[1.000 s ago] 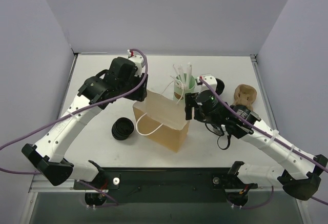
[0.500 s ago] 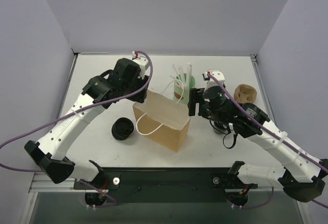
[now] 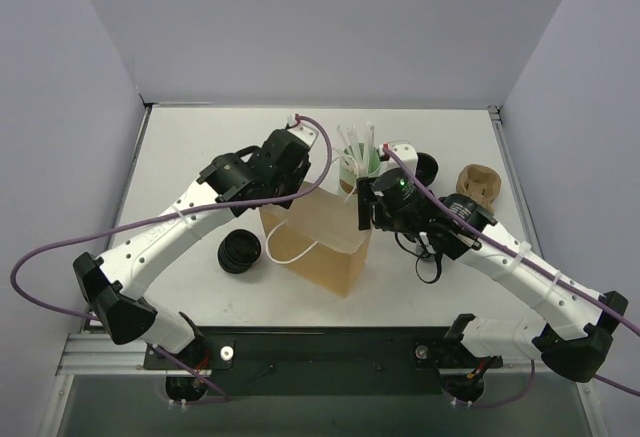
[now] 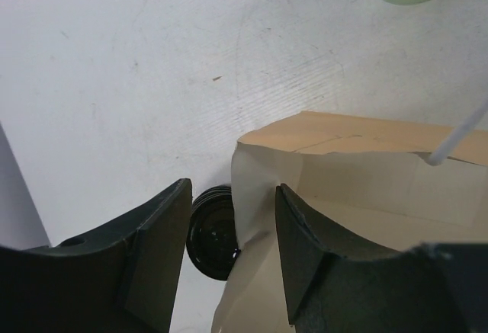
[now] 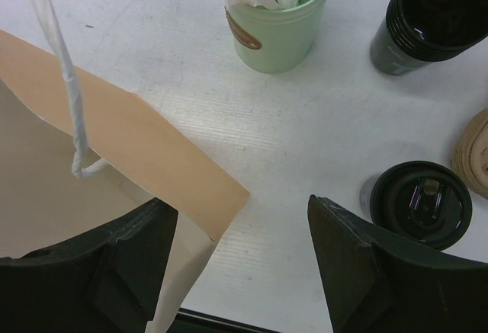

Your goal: Pack the takeout coffee

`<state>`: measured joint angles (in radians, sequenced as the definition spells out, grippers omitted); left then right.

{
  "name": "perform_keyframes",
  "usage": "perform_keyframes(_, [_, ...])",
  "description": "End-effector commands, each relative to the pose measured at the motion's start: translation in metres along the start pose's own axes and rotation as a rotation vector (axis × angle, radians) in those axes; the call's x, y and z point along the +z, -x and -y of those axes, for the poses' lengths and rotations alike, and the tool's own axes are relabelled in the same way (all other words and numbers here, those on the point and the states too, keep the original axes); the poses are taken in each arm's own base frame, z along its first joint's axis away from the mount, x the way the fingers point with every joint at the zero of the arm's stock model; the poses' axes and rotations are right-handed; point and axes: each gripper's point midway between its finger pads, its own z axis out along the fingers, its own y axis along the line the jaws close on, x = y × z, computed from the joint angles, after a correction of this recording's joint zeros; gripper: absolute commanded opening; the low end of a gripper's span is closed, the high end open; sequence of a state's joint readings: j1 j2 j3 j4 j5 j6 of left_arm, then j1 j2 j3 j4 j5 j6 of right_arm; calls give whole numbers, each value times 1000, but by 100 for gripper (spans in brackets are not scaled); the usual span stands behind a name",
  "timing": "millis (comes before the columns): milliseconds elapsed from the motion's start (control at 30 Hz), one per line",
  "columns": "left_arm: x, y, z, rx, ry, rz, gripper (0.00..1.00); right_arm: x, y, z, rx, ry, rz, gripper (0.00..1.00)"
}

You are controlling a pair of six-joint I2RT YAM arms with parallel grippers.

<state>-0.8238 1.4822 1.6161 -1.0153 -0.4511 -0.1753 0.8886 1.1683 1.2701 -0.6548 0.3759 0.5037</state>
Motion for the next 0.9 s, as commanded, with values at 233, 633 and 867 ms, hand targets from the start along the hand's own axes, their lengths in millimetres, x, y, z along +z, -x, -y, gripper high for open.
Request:
perform_keyframes(233, [0,-1,-39,106,273,-19,57,16,-18,27,0,-114,-33,69])
perform_keyframes(633, [-5,5,-44,112,299,-20,57,17,-17,33,13,-121,-31,68])
perform_keyframes(867, [-19,14,-46,71,286,7,60,17,-16,36,20,-123,-32,68])
